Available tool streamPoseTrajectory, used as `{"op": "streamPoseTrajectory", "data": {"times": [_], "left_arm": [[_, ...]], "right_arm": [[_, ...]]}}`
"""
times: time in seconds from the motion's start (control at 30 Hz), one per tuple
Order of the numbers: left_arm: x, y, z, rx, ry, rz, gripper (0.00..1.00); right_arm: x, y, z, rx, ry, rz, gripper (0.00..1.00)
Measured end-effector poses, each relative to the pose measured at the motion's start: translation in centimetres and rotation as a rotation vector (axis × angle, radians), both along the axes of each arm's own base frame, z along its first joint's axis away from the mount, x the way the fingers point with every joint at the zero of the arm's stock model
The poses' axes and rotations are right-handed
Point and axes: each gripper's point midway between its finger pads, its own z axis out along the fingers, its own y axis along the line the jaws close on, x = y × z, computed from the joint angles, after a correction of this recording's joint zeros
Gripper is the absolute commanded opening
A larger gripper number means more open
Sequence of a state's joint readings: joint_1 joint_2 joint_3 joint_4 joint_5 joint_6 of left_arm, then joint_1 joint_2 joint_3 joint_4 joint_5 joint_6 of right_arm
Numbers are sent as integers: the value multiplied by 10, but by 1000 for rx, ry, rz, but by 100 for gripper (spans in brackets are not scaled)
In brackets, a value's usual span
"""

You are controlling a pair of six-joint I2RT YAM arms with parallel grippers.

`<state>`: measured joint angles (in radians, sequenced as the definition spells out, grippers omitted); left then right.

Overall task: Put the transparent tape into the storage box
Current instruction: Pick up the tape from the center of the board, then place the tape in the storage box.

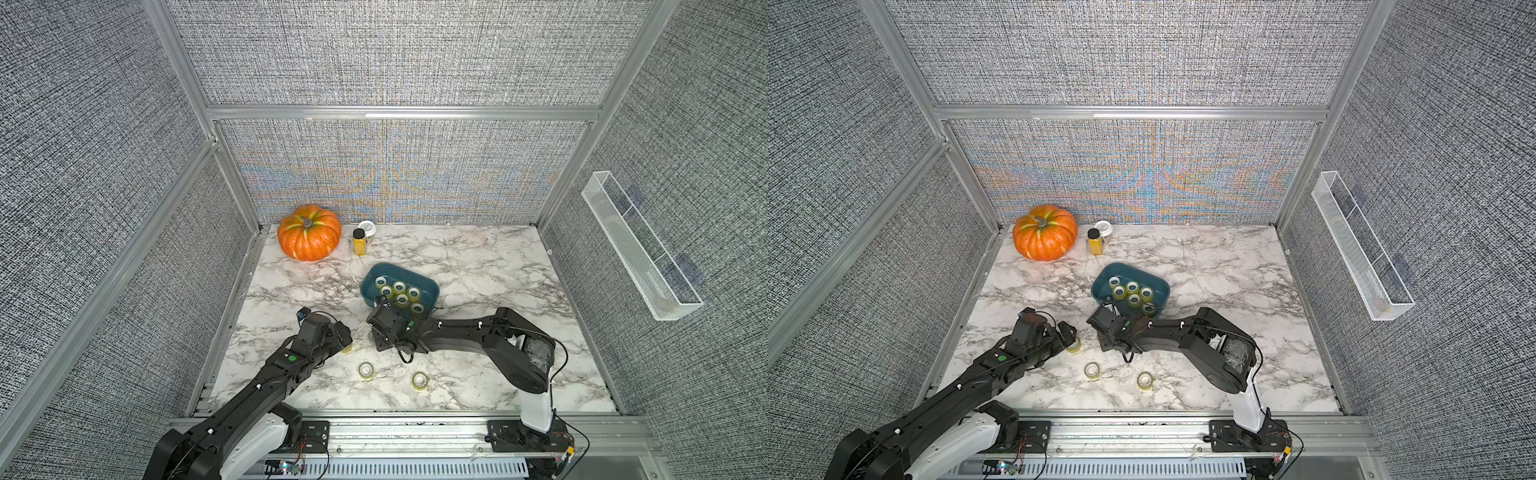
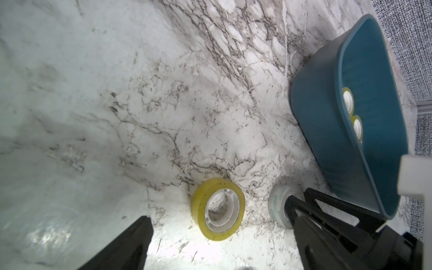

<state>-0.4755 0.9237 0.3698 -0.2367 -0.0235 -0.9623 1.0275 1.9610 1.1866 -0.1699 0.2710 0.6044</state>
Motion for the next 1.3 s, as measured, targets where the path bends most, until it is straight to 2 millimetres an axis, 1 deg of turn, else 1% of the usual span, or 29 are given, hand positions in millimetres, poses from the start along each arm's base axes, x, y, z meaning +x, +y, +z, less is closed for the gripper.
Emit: {"op": "streamPoseTrajectory", "data": {"times": [0.1,0.13,0.2,0.27,0.33,0.4,0.43,0.53,0.6,0.73,0.8,0.87,0.93,1.0,1.17,1.3], "left_arm": [[0,0,-3,7,6,-5,100],[0,0,-3,11,7,-9,100],[-1,-2,-5,9,15,-22,100],[-3,-5,-8,8,25,-48,100],[-5,-9,-13,9,45,-73,100],[-8,-11,-19,14,69,-98,100],[-9,-12,-20,14,77,-108,100],[-11,-15,-20,5,75,-129,100],[-11,-15,-17,3,62,-136,100],[-10,-15,-10,-6,31,-140,100],[-11,-15,-9,-6,27,-142,100],[-11,-14,-10,-4,29,-143,100],[-13,-14,-11,2,39,-146,100],[-14,-14,-13,3,46,-150,100],[-15,-14,-14,-4,55,-143,100],[-16,-15,-16,-11,68,-141,100]], "right_arm": [[0,-5,2,-9,-2,3,24],[-1,-8,3,-16,-1,6,19],[-3,-11,9,-21,0,6,12],[-4,-13,20,-13,-7,16,6],[-6,-12,35,10,-12,26,6],[-6,-8,55,43,-29,37,6],[-5,-6,68,65,-44,42,6],[0,-1,101,114,-82,49,6],[7,-4,116,127,-102,41,6],[29,-19,133,110,-130,14,6],[45,-25,141,109,-147,-7,6],[65,-32,148,108,-168,-32,6],[83,-42,148,97,-178,-60,6],[96,-55,140,78,-171,-83,6],[118,-83,104,49,-106,-117,6],[124,-85,77,42,-54,-100,6]]}}
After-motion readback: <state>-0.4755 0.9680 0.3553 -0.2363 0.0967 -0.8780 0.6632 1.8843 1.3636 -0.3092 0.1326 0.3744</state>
